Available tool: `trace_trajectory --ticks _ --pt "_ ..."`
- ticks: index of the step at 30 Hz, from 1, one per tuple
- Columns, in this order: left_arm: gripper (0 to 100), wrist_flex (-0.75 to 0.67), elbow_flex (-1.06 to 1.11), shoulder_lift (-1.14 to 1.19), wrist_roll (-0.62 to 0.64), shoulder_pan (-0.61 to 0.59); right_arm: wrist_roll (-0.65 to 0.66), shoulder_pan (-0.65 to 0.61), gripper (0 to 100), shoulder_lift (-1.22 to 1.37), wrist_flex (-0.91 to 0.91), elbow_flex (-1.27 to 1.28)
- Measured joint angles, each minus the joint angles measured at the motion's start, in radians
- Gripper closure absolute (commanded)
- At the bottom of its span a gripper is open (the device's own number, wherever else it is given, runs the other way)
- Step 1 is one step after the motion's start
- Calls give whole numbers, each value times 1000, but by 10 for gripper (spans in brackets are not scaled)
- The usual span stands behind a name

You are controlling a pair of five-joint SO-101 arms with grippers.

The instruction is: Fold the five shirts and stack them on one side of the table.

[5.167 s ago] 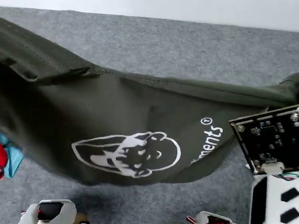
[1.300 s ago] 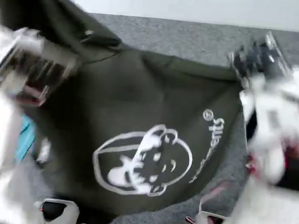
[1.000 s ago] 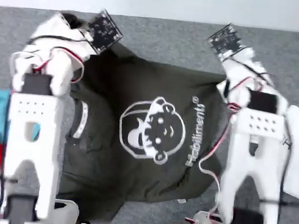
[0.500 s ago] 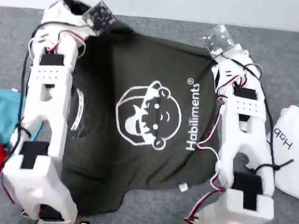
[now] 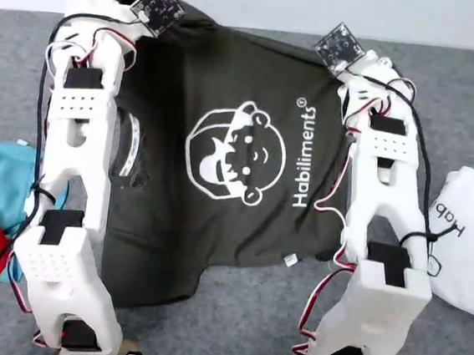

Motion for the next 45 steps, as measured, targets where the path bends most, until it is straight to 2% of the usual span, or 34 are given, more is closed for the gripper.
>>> trace_trajectory --ticks 3,8,13,20,26,34,40,45 --pt "995 170 -3 -63 0 0 0 -18 987 -5 115 -3" --pt "995 562 -5 -219 -5 -2 0 -23 987 -91 351 -3" --pt "995 962 -17 -310 -81 -2 6 -23 987 -167 623 -3" --pt "995 1367 -17 -324 -181 -3 8 -23 987 -193 931 -3" --pt "995 1402 155 -374 -207 -3 8 -23 987 -193 1126 -3" --pt "995 1402 649 -683 -258 68 8 -23 987 -193 1339 -3" --pt "995 1402 996 -936 -262 124 29 -23 987 -195 1416 -5" --pt "994 1402 1169 -1066 -262 127 74 -20 987 -195 1416 41"
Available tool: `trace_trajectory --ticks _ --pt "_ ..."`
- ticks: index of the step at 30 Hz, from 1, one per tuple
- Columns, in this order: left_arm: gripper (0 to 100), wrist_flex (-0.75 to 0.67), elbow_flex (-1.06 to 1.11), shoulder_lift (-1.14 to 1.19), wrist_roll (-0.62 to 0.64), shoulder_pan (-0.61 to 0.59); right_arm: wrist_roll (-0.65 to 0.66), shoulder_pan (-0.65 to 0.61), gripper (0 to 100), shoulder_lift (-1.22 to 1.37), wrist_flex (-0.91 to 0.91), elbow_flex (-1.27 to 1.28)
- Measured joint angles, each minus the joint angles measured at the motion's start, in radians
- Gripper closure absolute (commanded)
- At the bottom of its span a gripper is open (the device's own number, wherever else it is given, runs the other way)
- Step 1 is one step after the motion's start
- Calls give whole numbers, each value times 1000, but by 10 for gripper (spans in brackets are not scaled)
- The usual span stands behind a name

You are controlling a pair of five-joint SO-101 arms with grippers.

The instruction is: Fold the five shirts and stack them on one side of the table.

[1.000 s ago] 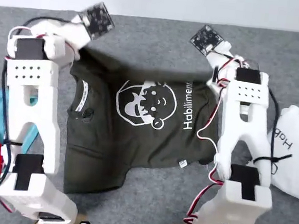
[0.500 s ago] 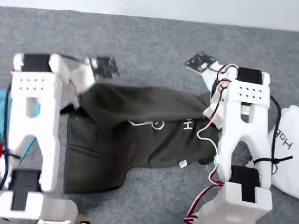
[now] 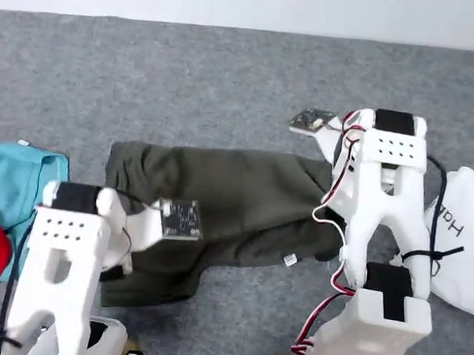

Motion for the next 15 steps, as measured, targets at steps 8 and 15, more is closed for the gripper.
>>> trace_trajectory --ticks 8,15 --pt "993 0 25 -35 0 0 20 72 987 0 -52 44" --pt "994 0 31 -40 -28 0 54 92 987 -6 -20 44"
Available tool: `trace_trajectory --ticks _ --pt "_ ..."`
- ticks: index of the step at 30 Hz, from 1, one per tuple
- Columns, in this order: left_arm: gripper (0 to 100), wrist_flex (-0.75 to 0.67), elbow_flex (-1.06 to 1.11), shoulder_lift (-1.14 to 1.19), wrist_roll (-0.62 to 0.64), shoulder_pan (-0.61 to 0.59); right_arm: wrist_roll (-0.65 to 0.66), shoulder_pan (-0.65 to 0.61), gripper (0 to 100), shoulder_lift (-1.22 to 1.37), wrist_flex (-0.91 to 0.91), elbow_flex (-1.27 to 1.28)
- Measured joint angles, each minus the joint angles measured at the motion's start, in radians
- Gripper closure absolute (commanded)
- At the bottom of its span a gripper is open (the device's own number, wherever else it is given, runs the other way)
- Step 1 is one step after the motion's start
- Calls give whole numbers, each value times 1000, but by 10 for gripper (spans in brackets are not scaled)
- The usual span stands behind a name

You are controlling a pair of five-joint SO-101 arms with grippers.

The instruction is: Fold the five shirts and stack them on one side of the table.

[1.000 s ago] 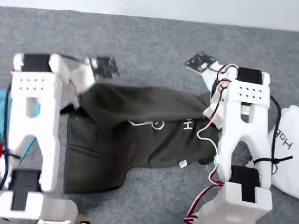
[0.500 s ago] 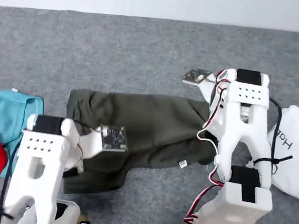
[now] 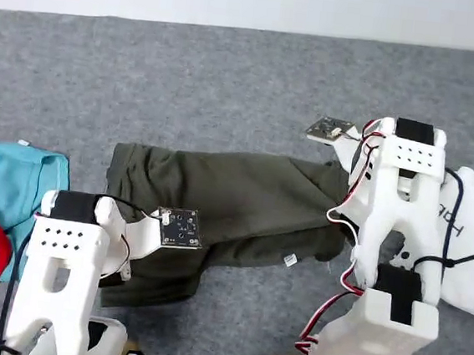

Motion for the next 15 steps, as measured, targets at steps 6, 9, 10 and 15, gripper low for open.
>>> trace_trajectory --ticks 6,9,10,15 --pt "993 0 2 0 0 0 0 0 982 0 6 5" --pt "971 0 2 0 0 0 0 0 924 0 6 5" --pt "947 0 2 0 0 -2 0 0 887 0 6 5" --pt "891 0 2 0 3 -61 -23 0 783 0 6 5"
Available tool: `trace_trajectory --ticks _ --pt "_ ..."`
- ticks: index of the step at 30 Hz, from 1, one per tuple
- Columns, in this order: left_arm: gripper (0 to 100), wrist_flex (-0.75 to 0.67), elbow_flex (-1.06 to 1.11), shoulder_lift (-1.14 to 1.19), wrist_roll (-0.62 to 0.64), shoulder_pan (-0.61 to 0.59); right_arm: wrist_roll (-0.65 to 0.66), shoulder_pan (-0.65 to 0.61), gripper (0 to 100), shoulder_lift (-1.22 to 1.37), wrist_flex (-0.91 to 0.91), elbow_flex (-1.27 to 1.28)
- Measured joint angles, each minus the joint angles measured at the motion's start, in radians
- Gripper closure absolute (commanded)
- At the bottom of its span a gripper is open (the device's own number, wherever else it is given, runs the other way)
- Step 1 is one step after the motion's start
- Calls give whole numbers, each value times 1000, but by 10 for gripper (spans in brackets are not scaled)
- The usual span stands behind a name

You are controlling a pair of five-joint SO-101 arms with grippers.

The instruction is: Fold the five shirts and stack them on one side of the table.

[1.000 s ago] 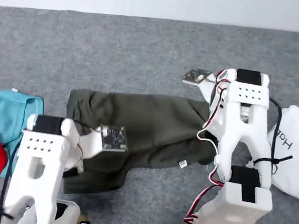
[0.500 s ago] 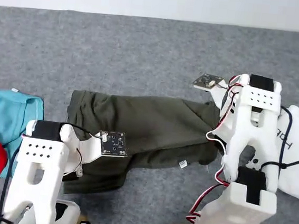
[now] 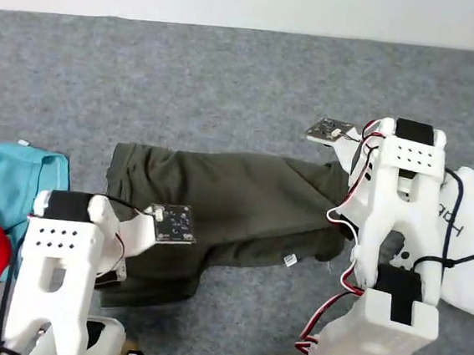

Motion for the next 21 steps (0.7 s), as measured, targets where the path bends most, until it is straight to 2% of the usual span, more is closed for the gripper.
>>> trace_trajectory --ticks 9,14,18,21 --pt "885 0 0 0 46 -23 -51 2 770 0 18 -5" --pt "885 -23 -86 0 61 -48 -75 2 772 0 25 -123" --pt "886 -219 -126 0 163 -101 -178 -34 775 0 -20 -235" --pt "929 -430 -114 0 288 -115 -276 -92 849 8 -110 -258"
